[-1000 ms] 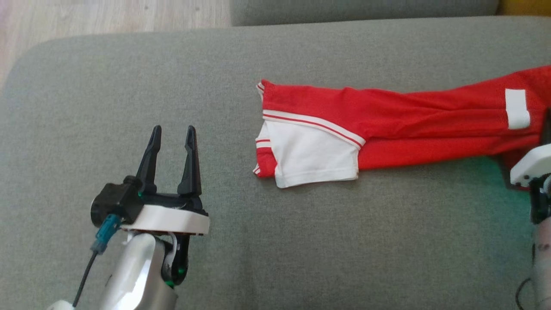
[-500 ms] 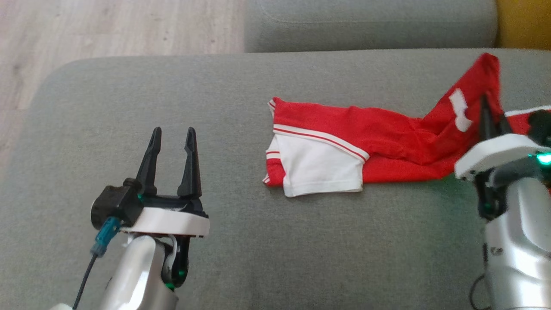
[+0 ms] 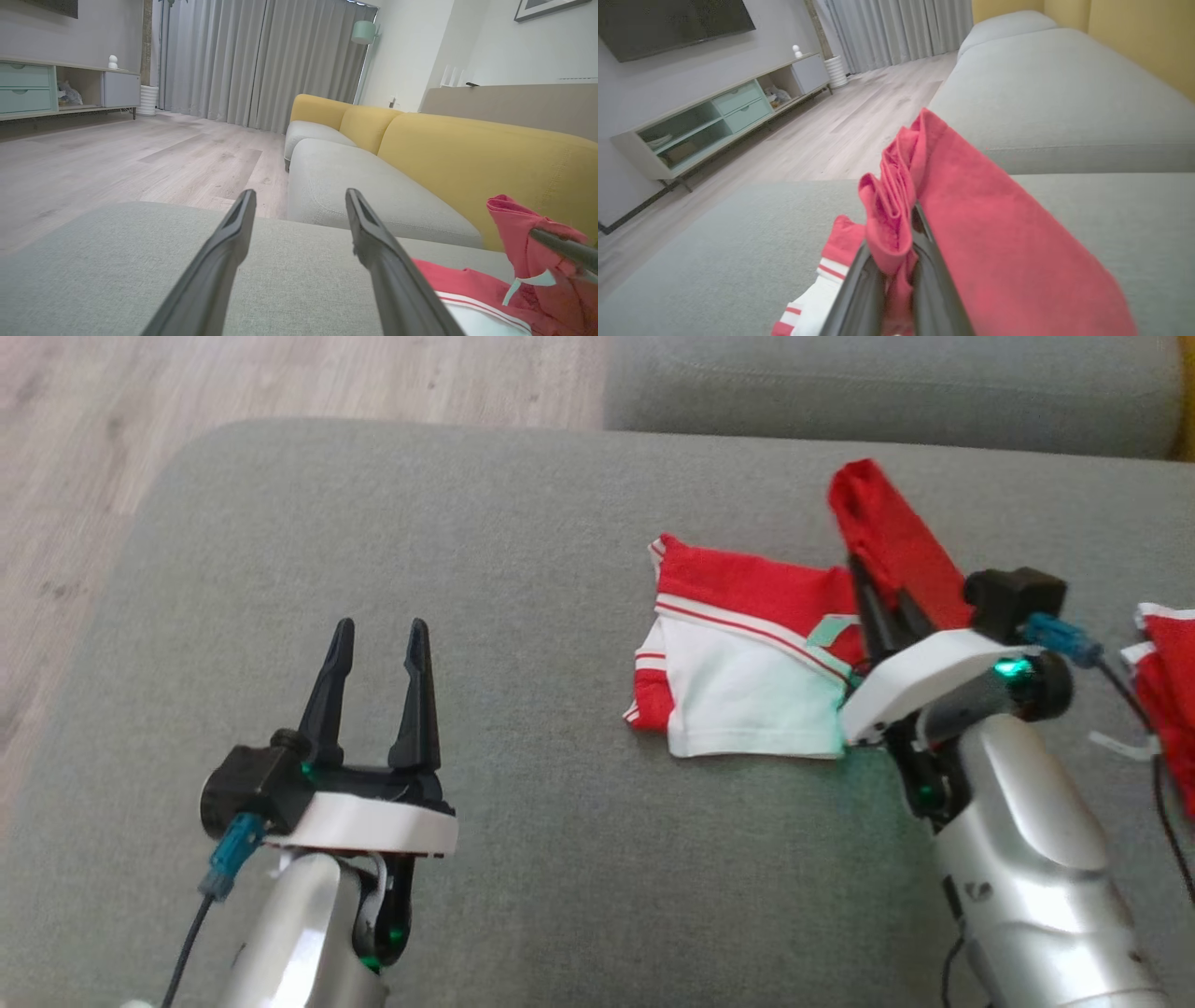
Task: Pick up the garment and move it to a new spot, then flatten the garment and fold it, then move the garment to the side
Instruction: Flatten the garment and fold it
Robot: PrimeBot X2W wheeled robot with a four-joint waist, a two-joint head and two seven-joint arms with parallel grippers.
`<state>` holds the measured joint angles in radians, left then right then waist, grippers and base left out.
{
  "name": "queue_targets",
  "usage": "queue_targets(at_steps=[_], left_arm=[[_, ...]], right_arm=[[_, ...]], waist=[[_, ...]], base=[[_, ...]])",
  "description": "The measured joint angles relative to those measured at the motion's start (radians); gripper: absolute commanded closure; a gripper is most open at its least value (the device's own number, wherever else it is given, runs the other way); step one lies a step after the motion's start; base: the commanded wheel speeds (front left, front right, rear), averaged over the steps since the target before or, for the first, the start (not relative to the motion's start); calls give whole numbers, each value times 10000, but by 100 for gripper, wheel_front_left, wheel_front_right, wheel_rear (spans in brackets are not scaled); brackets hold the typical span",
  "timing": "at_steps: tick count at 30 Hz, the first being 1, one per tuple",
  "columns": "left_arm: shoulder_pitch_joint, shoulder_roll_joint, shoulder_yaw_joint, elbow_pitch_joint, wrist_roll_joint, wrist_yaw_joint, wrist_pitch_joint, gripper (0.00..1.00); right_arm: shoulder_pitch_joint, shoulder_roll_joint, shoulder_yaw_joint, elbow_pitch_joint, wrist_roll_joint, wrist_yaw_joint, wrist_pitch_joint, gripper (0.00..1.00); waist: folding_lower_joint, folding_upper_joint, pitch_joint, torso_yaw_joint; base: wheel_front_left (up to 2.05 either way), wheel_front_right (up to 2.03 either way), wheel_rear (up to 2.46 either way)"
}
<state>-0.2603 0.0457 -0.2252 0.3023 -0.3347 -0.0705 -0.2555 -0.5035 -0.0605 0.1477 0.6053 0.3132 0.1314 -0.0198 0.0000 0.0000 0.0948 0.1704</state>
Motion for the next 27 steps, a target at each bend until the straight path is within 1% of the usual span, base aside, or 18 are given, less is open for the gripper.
queue_targets(at_steps=[11, 16, 17, 20, 24, 27], left_arm=[[-458, -6, -209, -38, -12, -2, 0, 0], [-530, -15, -357, -44, -105, 0, 0, 0], [-535, -15, -366, -35, -105, 0, 0, 0], [-577, -17, -389, -17, -105, 2, 0, 0], [-612, -19, -328, -10, -105, 61, 0, 0], [-612, -21, -284, -10, -105, 86, 0, 0]], right_arm=[[-1027, -23, 2656, 1676, 1680, 0, -1022, 100], [-1230, -23, 3402, 2568, 2196, 0, -1400, 100], [-1263, -27, 3503, 2734, 2349, 0, -1469, 0], [-1268, -86, 4257, 2729, 3156, 0, -1570, 0], [-1451, -82, 5279, 2128, 4253, 0, -1927, 0], [-1795, -82, 5726, 1695, 4813, 0, -2140, 0]], waist=[[1, 0, 819, 689], [1, 0, 1032, 918], [1, 0, 1052, 946], [1, 0, 1080, 989], [0, 0, 1055, 835], [0, 0, 976, 623]], base=[[0, 0, 0], [0, 0, 0], [0, 0, 0], [0, 0, 0], [0, 0, 0], [0, 0, 0]])
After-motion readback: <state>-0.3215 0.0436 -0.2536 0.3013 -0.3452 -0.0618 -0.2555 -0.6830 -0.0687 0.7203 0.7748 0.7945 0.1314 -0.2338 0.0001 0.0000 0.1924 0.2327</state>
